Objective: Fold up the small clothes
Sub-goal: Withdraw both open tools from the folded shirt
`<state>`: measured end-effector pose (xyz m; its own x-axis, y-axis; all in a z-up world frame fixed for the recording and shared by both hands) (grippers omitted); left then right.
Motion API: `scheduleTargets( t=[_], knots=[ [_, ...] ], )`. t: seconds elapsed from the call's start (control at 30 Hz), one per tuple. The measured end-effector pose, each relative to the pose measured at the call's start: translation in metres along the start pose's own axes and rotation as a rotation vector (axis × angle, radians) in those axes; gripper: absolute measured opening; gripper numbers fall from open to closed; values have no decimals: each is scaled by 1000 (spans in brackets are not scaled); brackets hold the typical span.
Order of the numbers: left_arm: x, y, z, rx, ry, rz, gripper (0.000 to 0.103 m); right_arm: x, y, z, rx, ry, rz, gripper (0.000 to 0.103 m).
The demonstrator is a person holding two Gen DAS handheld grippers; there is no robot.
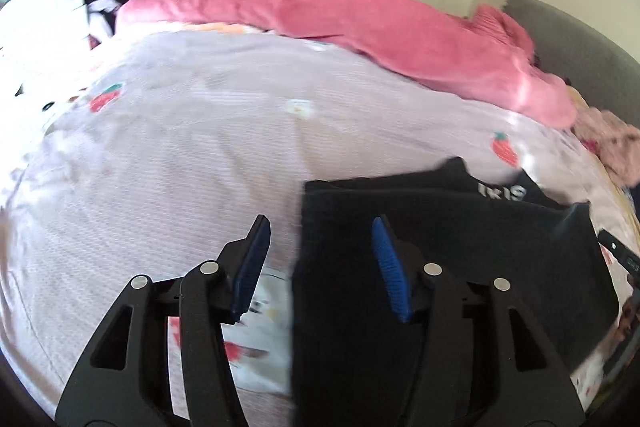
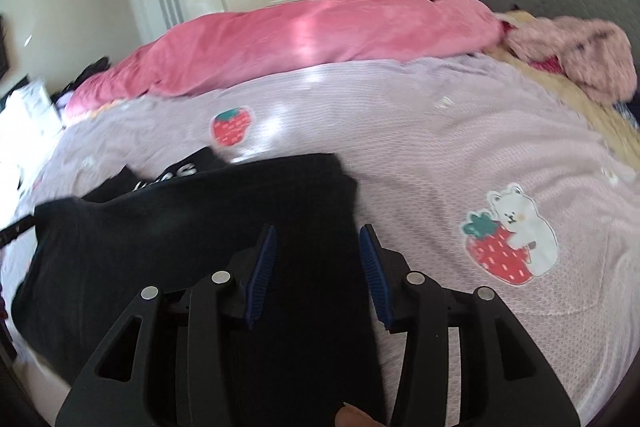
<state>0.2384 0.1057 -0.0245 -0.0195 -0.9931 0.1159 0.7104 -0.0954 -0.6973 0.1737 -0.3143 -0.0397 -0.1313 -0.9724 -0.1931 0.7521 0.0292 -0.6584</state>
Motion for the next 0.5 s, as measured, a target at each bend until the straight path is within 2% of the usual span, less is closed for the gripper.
scheduleTargets(
  t=[0.13, 0.23, 0.47, 0.5],
  knots=[
    [-14, 15, 6, -40, -27, -25, 46, 9, 11, 12, -18, 21, -34, 42],
    [-16, 24, 3, -79, -32, -65, 46, 8, 19, 18, -31, 37, -15, 42],
    [-10, 25, -1, -79, 5, -75, 46, 8, 44, 27, -89, 48, -6, 41],
    [-9, 25, -1, -76, 11, -71, 46, 8, 45, 26, -90, 46, -3, 32]
  ],
)
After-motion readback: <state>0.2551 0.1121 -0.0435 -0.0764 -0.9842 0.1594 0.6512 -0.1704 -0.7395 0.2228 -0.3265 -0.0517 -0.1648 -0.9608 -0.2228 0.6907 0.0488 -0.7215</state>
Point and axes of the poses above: each gripper's, at about its wrist camera, not at the fingertips, and y roughly the way its jaws point, x to its right, z to its top, the point moved 1 cm from there along y, roughly the way its jaws point, and after that the axes turned 2 degrees about z, right-handed, at the moved point
